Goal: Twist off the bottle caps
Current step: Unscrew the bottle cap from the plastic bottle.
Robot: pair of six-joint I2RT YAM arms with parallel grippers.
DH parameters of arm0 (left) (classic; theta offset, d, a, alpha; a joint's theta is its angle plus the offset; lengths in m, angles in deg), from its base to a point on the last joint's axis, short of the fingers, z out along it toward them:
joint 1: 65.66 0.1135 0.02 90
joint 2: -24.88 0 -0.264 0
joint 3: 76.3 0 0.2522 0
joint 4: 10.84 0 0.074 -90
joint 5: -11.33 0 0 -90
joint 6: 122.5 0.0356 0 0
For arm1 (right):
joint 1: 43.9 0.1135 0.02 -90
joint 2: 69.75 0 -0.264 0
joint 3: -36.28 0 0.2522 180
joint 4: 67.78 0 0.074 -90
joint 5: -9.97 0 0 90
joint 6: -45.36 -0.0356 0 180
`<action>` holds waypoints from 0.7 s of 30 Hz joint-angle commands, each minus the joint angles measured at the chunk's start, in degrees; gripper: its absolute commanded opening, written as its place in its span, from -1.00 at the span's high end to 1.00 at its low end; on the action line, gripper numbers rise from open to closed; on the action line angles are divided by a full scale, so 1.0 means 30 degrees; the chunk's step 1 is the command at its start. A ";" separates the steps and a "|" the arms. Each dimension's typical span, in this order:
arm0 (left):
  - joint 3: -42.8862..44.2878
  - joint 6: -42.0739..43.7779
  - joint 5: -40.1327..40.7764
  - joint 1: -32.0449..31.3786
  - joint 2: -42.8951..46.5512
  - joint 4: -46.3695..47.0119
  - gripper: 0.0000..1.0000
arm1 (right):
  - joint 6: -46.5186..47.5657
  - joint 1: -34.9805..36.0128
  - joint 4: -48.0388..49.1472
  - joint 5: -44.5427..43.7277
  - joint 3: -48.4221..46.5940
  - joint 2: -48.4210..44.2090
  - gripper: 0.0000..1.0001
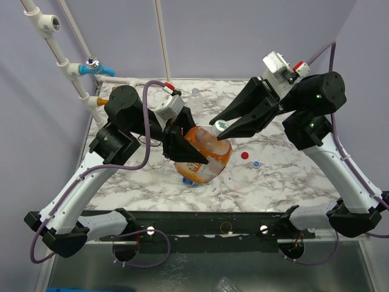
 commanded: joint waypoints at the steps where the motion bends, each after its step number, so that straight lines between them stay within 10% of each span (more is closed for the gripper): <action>1: 0.0218 -0.0240 -0.0276 0.0150 0.0224 0.0873 1.00 | 0.0161 -0.0286 -0.1751 0.2685 -0.0362 -0.0143 0.99; 8: -0.0220 0.1957 0.3193 0.0265 0.0386 0.0497 1.00 | 0.5001 -0.0349 -0.8680 -0.8887 -0.1988 -0.1115 -0.80; 21: -0.0789 0.6615 1.6233 0.0276 -0.0074 0.0235 1.00 | 0.4412 -0.0292 -1.2953 -1.8470 -0.5335 0.1141 -0.89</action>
